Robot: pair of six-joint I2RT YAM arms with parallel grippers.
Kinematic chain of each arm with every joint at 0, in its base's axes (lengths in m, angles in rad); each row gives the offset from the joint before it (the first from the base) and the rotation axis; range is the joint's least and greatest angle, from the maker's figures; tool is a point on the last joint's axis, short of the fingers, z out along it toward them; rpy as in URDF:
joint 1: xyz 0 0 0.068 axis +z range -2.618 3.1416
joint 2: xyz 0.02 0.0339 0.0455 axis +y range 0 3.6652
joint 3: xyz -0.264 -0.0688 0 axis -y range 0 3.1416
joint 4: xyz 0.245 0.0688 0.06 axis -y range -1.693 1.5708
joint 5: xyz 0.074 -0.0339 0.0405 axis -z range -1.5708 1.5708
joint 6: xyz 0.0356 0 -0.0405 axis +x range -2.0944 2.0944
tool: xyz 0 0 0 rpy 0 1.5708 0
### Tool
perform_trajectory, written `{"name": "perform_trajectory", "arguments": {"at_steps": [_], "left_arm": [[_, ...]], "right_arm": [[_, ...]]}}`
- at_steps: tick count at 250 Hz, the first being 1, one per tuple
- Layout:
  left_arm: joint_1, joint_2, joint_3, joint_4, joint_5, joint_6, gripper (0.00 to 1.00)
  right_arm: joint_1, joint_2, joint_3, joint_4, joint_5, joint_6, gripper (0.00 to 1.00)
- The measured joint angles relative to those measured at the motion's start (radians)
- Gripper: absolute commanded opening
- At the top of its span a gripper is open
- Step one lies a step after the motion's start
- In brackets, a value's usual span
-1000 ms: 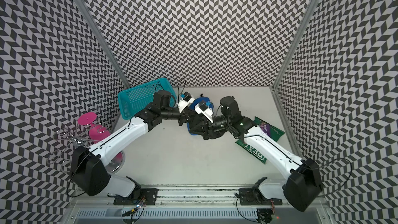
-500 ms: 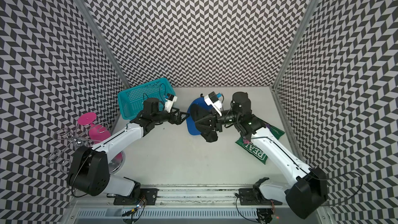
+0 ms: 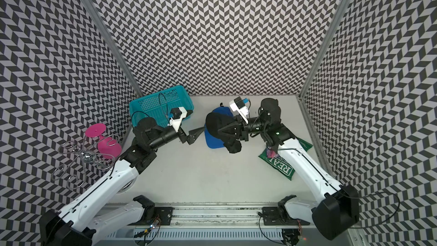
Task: Turn the baseball cap inside out
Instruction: Turn over the baseball cap.
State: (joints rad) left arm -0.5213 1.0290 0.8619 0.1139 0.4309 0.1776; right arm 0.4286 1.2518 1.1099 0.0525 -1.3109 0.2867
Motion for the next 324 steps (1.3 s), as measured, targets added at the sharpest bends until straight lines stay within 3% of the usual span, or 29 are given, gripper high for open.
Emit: {"name": "perform_trajectory", "arguments": {"at_steps": [48, 65, 104, 128, 142, 152, 172, 193, 304, 324], "left_arm": [[-0.104, 0.118, 0.044, 0.053, -0.014, 0.123, 0.98], [-0.128, 0.146, 0.063, 0.073, -0.015, 0.153, 0.93], [-0.174, 0.177, 0.098, 0.124, -0.013, 0.193, 0.56], [-0.193, 0.187, 0.105, 0.158, -0.006, 0.194, 0.25], [-0.199, 0.192, 0.105, 0.167, -0.002, 0.186, 0.07], [-0.199, 0.196, 0.105, 0.169, -0.003, 0.18, 0.0], [-0.199, 0.199, 0.102, 0.172, -0.008, 0.183, 0.0], [-0.199, 0.196, 0.09, 0.179, -0.018, 0.18, 0.0], [-0.205, 0.161, 0.047, 0.203, -0.058, 0.168, 0.01], [-0.205, 0.142, 0.023, 0.213, -0.068, 0.161, 0.02]], "right_arm": [[0.0, -0.003, 0.002, -0.003, -0.024, 0.031, 0.0], [0.0, -0.008, 0.002, -0.007, -0.027, 0.037, 0.0], [0.0, -0.021, 0.002, -0.008, -0.03, 0.055, 0.11], [0.0, -0.025, 0.002, -0.01, -0.029, 0.061, 0.41], [0.0, -0.028, 0.002, -0.015, -0.028, 0.065, 0.53], [-0.002, -0.031, 0.002, -0.017, -0.026, 0.071, 0.6], [-0.011, -0.039, 0.002, -0.023, -0.019, 0.073, 0.66], [-0.032, -0.051, 0.004, -0.027, -0.002, 0.086, 0.64], [-0.109, -0.081, 0.003, -0.023, 0.116, 0.193, 0.09], [-0.129, -0.081, -0.006, -0.03, 0.161, 0.214, 0.07]]}}
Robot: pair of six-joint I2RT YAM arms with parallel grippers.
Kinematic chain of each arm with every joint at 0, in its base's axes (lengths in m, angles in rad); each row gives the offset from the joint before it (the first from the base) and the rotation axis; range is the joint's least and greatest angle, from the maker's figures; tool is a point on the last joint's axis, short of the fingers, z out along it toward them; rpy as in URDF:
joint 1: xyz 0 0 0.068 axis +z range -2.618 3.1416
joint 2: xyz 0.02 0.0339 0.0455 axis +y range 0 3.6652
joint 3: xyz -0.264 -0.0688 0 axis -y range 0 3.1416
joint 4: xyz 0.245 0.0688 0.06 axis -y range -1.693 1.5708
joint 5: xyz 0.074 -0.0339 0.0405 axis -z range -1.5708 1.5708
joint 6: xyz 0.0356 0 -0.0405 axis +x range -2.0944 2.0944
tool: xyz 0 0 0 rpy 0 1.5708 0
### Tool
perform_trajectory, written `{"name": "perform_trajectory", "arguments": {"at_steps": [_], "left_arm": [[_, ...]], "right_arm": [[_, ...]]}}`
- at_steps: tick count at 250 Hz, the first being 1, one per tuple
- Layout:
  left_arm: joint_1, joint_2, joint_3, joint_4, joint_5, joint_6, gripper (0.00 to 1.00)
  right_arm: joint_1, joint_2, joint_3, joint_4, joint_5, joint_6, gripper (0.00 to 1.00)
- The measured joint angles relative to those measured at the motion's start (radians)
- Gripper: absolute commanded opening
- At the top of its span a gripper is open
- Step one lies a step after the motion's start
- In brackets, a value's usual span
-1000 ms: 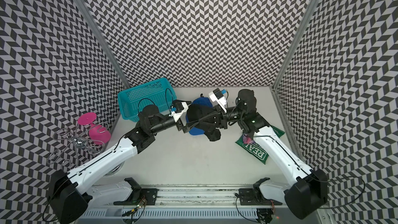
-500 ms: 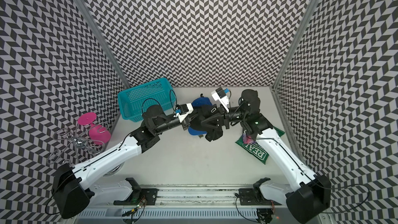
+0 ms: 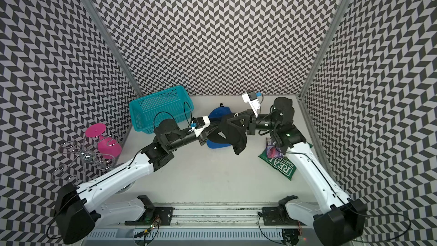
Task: Turn the baseball cap inside out
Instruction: Turn over the baseball cap.
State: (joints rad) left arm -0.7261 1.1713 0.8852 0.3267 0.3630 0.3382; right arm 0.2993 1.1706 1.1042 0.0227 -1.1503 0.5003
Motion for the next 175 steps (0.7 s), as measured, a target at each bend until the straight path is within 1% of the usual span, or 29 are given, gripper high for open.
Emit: {"name": "perform_trajectory", "arguments": {"at_steps": [11, 26, 47, 118, 125, 130, 147, 157, 175], "left_arm": [[0.0, -0.014, -0.015, 0.009, -0.01, -0.009, 0.02], [0.0, -0.032, -0.036, 0.021, -0.022, -0.019, 0.02], [-0.002, -0.053, -0.067, 0.033, -0.044, -0.036, 0.0], [-0.013, -0.077, -0.153, 0.035, -0.102, -0.106, 0.0], [-0.013, -0.078, -0.158, 0.035, -0.103, -0.116, 0.0], [-0.013, -0.079, -0.158, 0.032, -0.104, -0.125, 0.0], [-0.011, -0.08, -0.156, 0.014, -0.11, -0.161, 0.0], [0.0, -0.083, -0.146, -0.014, -0.121, -0.193, 0.0], [0.022, -0.068, -0.092, -0.093, -0.144, -0.257, 0.0]], "right_arm": [[-0.012, 0.0, -0.011, 0.001, 0.018, 0.016, 0.06], [-0.033, 0.0, -0.04, 0.005, 0.042, 0.046, 0.0], [-0.055, 0.0, -0.089, 0.007, 0.056, 0.085, 0.0], [-0.061, -0.002, -0.216, 0.06, 0.077, 0.205, 0.0], [-0.061, -0.004, -0.227, 0.068, 0.079, 0.215, 0.05], [-0.061, -0.006, -0.236, 0.076, 0.081, 0.224, 0.11], [-0.067, -0.016, -0.25, 0.092, 0.102, 0.241, 0.35], [-0.095, -0.023, -0.25, 0.101, 0.134, 0.246, 0.49], [-0.146, -0.031, -0.24, 0.105, 0.183, 0.232, 0.68]]}}
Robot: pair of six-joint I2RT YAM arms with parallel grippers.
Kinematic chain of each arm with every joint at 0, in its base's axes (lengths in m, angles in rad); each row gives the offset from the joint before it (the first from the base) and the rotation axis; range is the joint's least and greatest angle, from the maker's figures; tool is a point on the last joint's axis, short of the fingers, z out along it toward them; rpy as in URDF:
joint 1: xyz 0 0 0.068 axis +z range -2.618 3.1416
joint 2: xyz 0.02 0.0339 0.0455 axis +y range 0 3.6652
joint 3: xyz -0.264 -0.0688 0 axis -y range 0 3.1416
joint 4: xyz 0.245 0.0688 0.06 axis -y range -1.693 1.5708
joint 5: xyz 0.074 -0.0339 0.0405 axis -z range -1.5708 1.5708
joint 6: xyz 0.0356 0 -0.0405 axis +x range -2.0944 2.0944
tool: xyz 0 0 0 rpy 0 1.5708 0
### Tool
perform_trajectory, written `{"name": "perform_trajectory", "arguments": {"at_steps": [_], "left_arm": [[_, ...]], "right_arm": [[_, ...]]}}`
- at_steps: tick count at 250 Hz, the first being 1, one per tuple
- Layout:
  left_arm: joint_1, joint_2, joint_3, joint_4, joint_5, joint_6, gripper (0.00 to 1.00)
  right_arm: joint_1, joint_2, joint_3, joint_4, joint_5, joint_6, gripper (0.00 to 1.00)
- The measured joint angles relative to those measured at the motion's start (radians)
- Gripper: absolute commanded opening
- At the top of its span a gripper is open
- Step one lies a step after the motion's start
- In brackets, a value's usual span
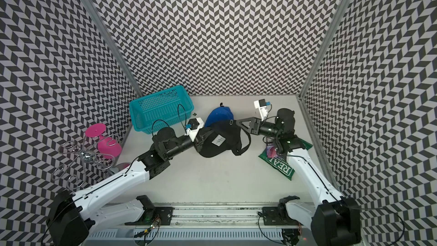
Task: Turn the baseball cap inside out
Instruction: Turn over the baseball cap.
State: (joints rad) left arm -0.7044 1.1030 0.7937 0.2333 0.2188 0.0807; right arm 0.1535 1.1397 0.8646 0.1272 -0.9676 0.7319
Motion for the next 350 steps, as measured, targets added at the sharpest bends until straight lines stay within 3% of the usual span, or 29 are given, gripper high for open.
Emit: {"name": "perform_trajectory", "arguments": {"at_steps": [24, 43, 70, 107, 149, 179, 208, 245, 288, 305, 329, 340, 350], "left_arm": [[0.027, 0.046, 0.106, -0.086, -0.018, -0.091, 0.0], [0.052, 0.071, 0.159, -0.121, -0.014, -0.175, 0.0], [0.091, 0.076, 0.168, -0.144, 0.012, -0.299, 0.0], [0.13, 0.084, 0.168, -0.153, 0.039, -0.444, 0.0], [0.136, 0.084, 0.169, -0.153, 0.043, -0.545, 0.0], [0.136, 0.084, 0.17, -0.142, 0.049, -0.598, 0.0], [0.136, 0.084, 0.17, -0.122, 0.056, -0.642, 0.0], [0.136, 0.084, 0.17, -0.102, 0.067, -0.676, 0.0], [0.136, 0.082, 0.169, -0.094, 0.093, -0.686, 0.0], [0.136, 0.081, 0.169, -0.08, 0.114, -0.685, 0.0], [0.138, 0.076, 0.169, -0.074, 0.131, -0.677, 0.0], [0.145, 0.071, 0.169, -0.078, 0.136, -0.669, 0.0], [0.153, 0.064, 0.169, -0.084, 0.142, -0.658, 0.0]], "right_arm": [[-0.042, -0.019, 0.026, -0.01, 0.056, -0.047, 0.91], [-0.05, -0.063, 0.032, -0.007, 0.086, -0.11, 1.0], [-0.048, -0.159, 0.006, 0.032, 0.134, -0.234, 1.0], [-0.001, -0.349, -0.162, 0.135, 0.26, -0.442, 1.0], [0.242, -0.454, -0.317, 0.211, 0.508, -0.696, 0.99], [0.443, -0.434, -0.349, 0.276, 0.726, -0.832, 1.0], [0.558, -0.372, -0.367, 0.341, 0.901, -0.924, 0.99], [0.603, -0.26, -0.357, 0.39, 1.064, -0.979, 1.0], [0.606, -0.132, -0.258, 0.368, 1.153, -0.993, 1.0], [0.607, -0.089, -0.21, 0.359, 1.184, -0.982, 0.88], [0.609, -0.055, -0.178, 0.352, 1.217, -0.97, 0.46], [0.609, -0.047, -0.173, 0.344, 1.231, -0.961, 0.19], [0.609, -0.043, -0.17, 0.336, 1.241, -0.956, 0.1]]}}
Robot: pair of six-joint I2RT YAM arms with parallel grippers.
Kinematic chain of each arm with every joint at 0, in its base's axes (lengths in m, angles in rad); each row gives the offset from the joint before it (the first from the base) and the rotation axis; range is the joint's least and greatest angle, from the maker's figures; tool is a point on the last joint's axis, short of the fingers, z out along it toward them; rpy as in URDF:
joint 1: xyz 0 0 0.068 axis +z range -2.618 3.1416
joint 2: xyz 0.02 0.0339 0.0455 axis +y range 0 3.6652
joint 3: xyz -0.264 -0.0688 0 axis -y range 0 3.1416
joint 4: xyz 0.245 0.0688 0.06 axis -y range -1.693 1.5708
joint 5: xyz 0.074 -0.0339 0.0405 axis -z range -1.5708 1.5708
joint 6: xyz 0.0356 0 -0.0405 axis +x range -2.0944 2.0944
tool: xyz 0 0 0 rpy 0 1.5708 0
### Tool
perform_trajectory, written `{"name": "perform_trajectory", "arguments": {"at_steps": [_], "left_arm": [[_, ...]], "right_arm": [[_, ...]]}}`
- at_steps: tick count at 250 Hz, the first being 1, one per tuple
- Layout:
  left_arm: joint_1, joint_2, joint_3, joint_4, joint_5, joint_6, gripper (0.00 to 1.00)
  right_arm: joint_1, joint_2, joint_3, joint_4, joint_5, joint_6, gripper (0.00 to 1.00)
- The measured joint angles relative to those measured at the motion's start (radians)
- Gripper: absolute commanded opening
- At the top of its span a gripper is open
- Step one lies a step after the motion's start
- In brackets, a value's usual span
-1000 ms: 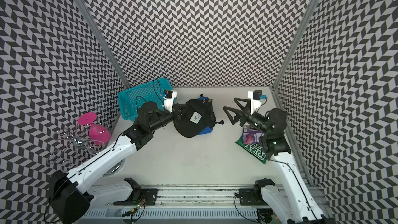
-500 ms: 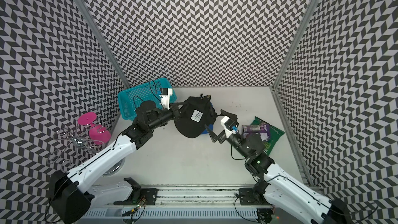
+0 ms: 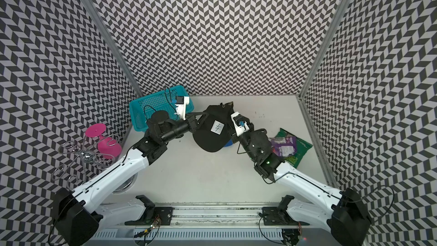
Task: Turn the baseball cap inside out
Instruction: Turn over the baseball cap.
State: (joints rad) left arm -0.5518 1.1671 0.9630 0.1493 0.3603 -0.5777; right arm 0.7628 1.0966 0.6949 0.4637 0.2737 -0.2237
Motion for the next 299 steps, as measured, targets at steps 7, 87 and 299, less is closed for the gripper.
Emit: {"name": "perform_trajectory", "arguments": {"at_steps": [7, 87, 299], "left_arm": [[0.009, -0.006, 0.0, -0.004, 0.01, 0.008, 0.0], [0.212, 0.005, 0.0, -0.07, 0.394, 0.202, 0.0], [0.099, 0.373, -0.089, 0.268, 0.497, 0.14, 0.59]], "right_arm": [[-0.001, 0.0, 0.002, -0.01, 0.002, 0.004, 0.06], [-0.291, 0.004, 0.134, -0.259, -0.822, 0.15, 0.0], [-0.292, 0.03, 0.407, -0.204, -1.646, 0.634, 0.0]]}}
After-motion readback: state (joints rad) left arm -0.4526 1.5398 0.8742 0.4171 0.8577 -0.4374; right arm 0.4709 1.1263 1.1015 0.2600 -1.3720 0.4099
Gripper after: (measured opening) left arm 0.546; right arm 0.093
